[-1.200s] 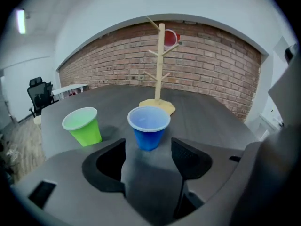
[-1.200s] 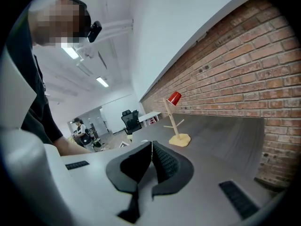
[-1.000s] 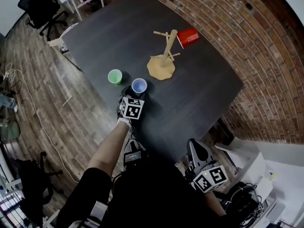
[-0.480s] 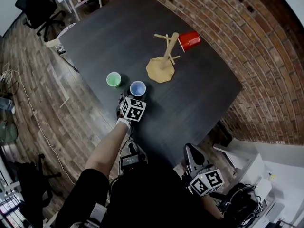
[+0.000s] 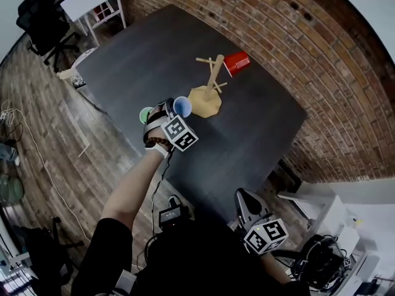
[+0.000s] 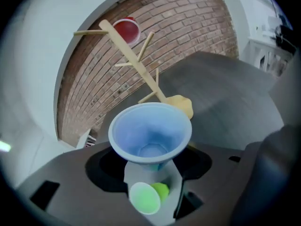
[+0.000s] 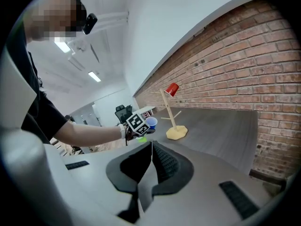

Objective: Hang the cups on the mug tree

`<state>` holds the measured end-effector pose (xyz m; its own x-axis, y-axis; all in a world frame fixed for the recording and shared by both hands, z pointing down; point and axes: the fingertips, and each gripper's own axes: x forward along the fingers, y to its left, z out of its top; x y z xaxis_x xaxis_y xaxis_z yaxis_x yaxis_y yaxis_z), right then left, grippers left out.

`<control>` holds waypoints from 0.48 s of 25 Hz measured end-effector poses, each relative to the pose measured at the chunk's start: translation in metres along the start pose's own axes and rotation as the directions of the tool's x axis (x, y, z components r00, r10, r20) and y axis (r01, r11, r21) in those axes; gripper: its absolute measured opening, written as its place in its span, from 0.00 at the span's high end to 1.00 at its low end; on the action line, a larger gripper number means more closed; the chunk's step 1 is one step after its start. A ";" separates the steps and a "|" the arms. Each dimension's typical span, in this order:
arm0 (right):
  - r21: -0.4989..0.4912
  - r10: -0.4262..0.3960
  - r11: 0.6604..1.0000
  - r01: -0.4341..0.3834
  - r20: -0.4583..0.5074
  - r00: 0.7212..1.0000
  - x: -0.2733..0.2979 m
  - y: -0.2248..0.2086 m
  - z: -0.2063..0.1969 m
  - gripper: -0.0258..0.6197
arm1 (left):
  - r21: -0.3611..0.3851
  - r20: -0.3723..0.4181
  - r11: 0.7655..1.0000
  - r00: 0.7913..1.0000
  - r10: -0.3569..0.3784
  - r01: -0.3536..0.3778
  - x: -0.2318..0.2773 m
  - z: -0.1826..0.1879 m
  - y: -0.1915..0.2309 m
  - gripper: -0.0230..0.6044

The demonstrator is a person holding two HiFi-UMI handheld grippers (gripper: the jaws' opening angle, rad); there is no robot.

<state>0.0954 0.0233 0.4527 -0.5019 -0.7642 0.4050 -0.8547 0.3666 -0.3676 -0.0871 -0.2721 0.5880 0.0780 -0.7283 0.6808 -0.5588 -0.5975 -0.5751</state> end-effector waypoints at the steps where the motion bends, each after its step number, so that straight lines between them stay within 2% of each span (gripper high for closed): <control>1: -0.007 0.001 1.000 -0.001 0.003 1.000 -0.001 0.000 0.000 0.91 | 0.057 -0.027 0.998 0.999 0.018 -0.016 0.005 0.003 0.008 0.50; 5: -0.002 -0.011 1.000 0.011 0.008 1.000 -0.012 -0.008 -0.005 0.91 | 0.258 -0.146 0.966 0.987 0.068 -0.029 0.027 -0.003 0.029 0.50; 7: 0.033 -0.031 0.999 0.031 0.007 0.999 -0.019 -0.019 -0.010 0.91 | 0.331 -0.171 0.943 0.981 0.096 -0.034 0.035 -0.005 0.036 0.50; 9: 0.071 -0.046 0.996 0.045 0.010 0.999 -0.024 -0.028 -0.012 0.91 | 0.368 -0.173 0.929 0.979 0.106 -0.035 0.043 -0.001 0.038 0.50; 12: 0.103 -0.048 0.994 0.046 0.017 0.999 -0.026 -0.035 -0.013 0.91 | 0.353 -0.174 0.935 0.980 0.093 -0.027 0.054 0.010 0.036 0.50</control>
<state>0.1365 0.0370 0.4663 -0.4584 -0.7897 0.4078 -0.8586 0.2749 -0.4328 -0.0948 -0.3364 0.5994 -0.1191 -0.7115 0.6925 -0.2330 -0.6579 -0.7161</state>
